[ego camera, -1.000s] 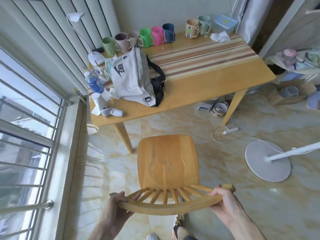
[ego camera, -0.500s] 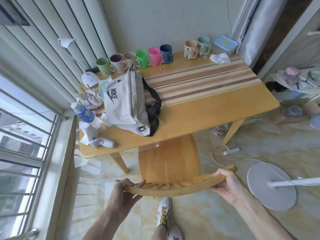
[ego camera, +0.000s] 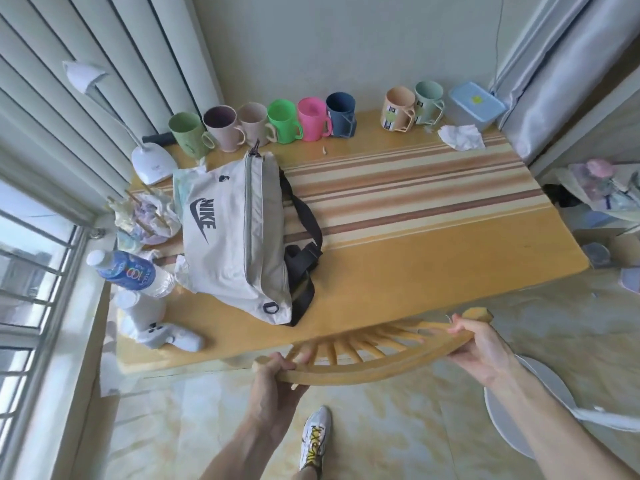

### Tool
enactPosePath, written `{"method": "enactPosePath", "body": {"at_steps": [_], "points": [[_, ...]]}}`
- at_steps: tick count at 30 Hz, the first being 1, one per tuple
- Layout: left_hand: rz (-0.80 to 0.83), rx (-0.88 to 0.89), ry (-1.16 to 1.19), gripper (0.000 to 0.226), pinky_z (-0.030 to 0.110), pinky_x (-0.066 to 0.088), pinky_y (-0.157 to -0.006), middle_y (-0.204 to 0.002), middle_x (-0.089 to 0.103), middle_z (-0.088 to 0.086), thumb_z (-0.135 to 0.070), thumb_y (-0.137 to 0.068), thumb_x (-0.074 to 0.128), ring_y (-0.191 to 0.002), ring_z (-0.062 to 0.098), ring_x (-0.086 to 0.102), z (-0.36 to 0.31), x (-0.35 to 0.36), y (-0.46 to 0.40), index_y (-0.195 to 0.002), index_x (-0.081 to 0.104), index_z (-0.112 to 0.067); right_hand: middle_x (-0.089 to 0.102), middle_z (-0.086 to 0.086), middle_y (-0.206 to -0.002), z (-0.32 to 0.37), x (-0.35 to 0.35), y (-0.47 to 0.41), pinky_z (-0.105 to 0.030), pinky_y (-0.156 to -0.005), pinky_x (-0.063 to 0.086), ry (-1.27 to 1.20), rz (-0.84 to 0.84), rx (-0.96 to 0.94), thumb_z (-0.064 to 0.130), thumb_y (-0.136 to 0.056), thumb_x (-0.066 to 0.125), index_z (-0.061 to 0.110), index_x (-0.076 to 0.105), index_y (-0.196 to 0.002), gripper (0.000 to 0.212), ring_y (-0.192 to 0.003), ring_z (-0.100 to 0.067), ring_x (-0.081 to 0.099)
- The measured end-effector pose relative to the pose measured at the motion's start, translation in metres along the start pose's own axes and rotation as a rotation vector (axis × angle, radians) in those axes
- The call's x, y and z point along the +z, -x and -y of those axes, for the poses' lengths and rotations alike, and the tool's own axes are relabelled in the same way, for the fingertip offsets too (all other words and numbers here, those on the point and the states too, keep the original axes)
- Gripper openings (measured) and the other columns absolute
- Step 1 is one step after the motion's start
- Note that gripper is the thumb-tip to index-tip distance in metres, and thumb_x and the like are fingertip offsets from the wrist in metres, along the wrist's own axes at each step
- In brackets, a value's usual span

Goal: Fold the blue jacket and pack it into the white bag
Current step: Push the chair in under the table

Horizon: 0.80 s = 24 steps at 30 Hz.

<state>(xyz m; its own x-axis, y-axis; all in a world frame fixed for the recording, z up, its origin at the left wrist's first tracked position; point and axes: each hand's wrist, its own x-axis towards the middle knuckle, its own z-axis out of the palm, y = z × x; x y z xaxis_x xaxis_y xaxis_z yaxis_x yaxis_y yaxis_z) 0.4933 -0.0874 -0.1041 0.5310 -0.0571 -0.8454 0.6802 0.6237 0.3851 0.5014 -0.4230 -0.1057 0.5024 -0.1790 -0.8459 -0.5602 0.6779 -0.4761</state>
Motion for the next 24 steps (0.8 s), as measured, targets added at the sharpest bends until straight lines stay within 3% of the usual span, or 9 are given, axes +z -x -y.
{"method": "enactPosePath", "body": {"at_steps": [2,4,8,11,12,15,19,21,24], "points": [[-0.013,0.016,0.015,0.027,0.056,0.047,-0.103,-0.095,0.061,0.011,0.011,-0.091,0.036,-0.112,0.035,0.072,-0.004,0.009,-0.007,-0.083,0.043,-0.013,0.047,-0.034,-0.129,0.005,0.001,-0.014,-0.059,-0.074,0.062,-0.027,-0.015,0.005,-0.006,-0.095,0.038,0.014,0.036,-0.128,0.039,-0.127,-0.049,0.052],[-0.016,0.012,0.015,0.025,0.057,0.048,-0.104,-0.105,0.054,0.010,0.011,-0.091,0.036,-0.101,0.032,0.078,-0.005,0.010,-0.014,-0.087,0.045,-0.012,0.049,-0.031,-0.123,0.006,0.003,-0.022,-0.061,-0.072,0.061,-0.018,-0.029,0.033,-0.006,-0.095,0.039,0.013,0.043,-0.121,0.033,-0.127,-0.047,0.051],[-0.009,-0.011,-0.007,0.022,0.050,0.055,-0.087,-0.126,0.045,0.010,0.007,-0.092,0.041,-0.102,0.031,0.078,0.000,0.002,-0.029,-0.103,0.047,-0.011,0.051,-0.025,-0.113,0.003,-0.001,-0.030,-0.067,-0.097,0.049,-0.019,-0.025,0.046,-0.008,-0.093,0.038,0.017,0.045,-0.097,0.027,-0.122,-0.046,0.056],[-0.007,-0.031,0.001,0.032,0.052,0.054,-0.092,-0.134,0.049,0.006,0.009,-0.088,0.042,-0.110,0.034,0.075,0.004,-0.004,-0.035,-0.116,0.052,-0.003,0.046,-0.019,-0.124,0.001,-0.003,-0.032,-0.063,-0.086,0.056,-0.023,-0.007,0.044,-0.010,-0.090,0.039,0.017,0.045,-0.095,0.028,-0.121,-0.046,0.058],[0.002,-0.029,0.005,0.030,0.053,0.053,-0.095,-0.139,0.053,0.009,0.010,-0.086,0.043,-0.113,0.035,0.074,0.005,-0.004,-0.035,-0.110,0.052,-0.006,0.043,-0.014,-0.125,0.001,-0.003,-0.033,-0.062,-0.080,0.059,-0.031,-0.020,0.032,-0.010,-0.089,0.040,0.016,0.046,-0.095,0.028,-0.126,-0.047,0.055],[-0.009,-0.032,-0.004,0.024,0.052,0.054,-0.092,-0.128,0.056,0.011,0.009,-0.087,0.042,-0.113,0.034,0.074,0.004,-0.002,-0.037,-0.091,0.046,-0.015,0.044,-0.012,-0.115,0.001,0.000,-0.034,-0.061,-0.077,0.061,-0.069,-0.063,0.011,-0.011,-0.088,0.040,0.013,0.049,-0.100,0.029,-0.133,-0.047,0.048],[-0.075,-0.017,-0.082,0.024,0.051,0.056,-0.090,-0.117,0.057,0.018,0.006,-0.089,0.043,-0.104,0.031,0.078,0.002,0.000,-0.040,-0.074,0.046,-0.012,0.045,-0.029,-0.134,-0.001,0.006,-0.033,-0.061,-0.096,0.052,-0.043,-0.131,0.000,-0.008,-0.088,0.040,0.009,0.046,-0.137,0.053,-0.132,-0.044,0.048],[-0.107,-0.009,-0.130,0.018,0.048,0.057,-0.089,-0.107,0.060,0.016,0.006,-0.089,0.047,-0.098,0.027,0.079,0.002,0.001,-0.037,-0.082,0.051,-0.010,0.053,-0.027,-0.121,-0.001,0.011,-0.030,-0.060,-0.103,0.048,0.025,-0.193,-0.018,-0.007,-0.089,0.042,0.012,0.048,-0.137,0.052,-0.122,-0.040,0.057],[-0.200,0.043,-0.236,0.016,0.042,0.059,-0.081,-0.103,0.063,0.017,0.001,-0.093,0.058,-0.092,0.025,0.076,0.002,0.001,-0.033,-0.108,0.054,-0.004,0.064,-0.023,-0.109,-0.010,0.019,-0.025,-0.051,-0.085,0.057,0.177,-0.352,-0.066,-0.001,-0.096,0.051,0.005,0.052,-0.118,0.023,-0.105,-0.037,0.067]]}}
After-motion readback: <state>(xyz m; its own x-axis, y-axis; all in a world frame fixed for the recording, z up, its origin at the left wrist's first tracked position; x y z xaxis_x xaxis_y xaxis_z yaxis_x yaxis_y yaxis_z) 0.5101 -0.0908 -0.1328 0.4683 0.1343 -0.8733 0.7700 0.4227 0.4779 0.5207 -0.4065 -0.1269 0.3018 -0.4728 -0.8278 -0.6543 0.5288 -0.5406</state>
